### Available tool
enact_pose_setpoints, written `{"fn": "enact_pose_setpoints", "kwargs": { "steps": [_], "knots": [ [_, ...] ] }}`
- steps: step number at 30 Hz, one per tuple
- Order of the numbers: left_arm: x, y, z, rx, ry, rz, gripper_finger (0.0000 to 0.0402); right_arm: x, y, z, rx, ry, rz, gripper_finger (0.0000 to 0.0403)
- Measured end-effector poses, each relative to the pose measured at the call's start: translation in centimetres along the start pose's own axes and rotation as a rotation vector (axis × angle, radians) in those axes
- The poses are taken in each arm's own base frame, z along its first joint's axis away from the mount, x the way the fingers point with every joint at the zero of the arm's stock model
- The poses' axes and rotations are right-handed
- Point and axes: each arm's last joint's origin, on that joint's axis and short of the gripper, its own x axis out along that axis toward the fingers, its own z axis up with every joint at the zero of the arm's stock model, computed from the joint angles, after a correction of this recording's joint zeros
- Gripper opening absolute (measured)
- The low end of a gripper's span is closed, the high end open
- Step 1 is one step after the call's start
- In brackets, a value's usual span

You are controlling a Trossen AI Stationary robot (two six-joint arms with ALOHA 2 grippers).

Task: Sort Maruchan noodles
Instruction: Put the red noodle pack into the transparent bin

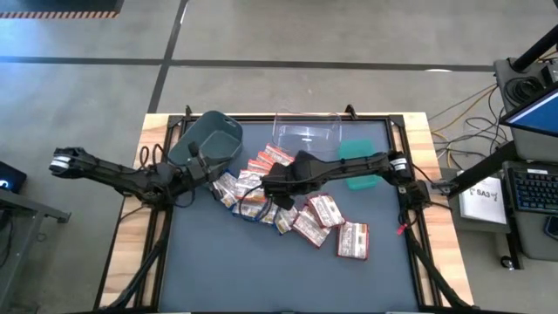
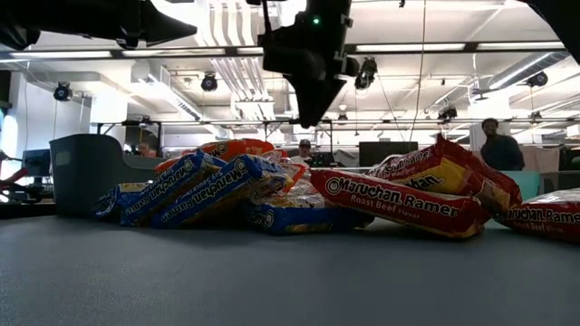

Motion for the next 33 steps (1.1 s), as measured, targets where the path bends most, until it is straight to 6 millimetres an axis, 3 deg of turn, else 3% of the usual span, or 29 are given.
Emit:
{"fn": "enact_pose_setpoints", "kwargs": {
  "steps": [5,13,18,25,29,33],
  "knots": [
    [0.9,-0.7,0.6,-0.034,-0.003,-0.069,0.0000,-1.5,-0.6,-0.4,-0.061,-0.087,-0.019,0.0018],
    [2.6,-2.7,-0.6,0.042,0.164,-0.174,0.0000,-2.1,-2.5,-4.7,0.041,-0.056,0.171,0.0009],
    [4.0,-3.7,-0.6,0.061,0.214,-0.186,0.0000,-2.1,-3.3,-7.4,0.170,0.065,0.310,0.0009],
    [5.7,-4.4,0.9,0.100,0.218,-0.186,0.0000,-1.4,-2.6,-8.6,0.265,0.239,0.444,0.0065],
    [5.9,-4.5,1.2,0.111,0.226,-0.187,0.0000,-0.9,-2.0,-8.3,0.269,0.274,0.449,0.0106],
    [5.8,-4.2,1.2,0.129,0.240,-0.143,0.0000,-0.8,-1.5,-7.9,0.273,0.277,0.450,0.0116]
  ]
}}
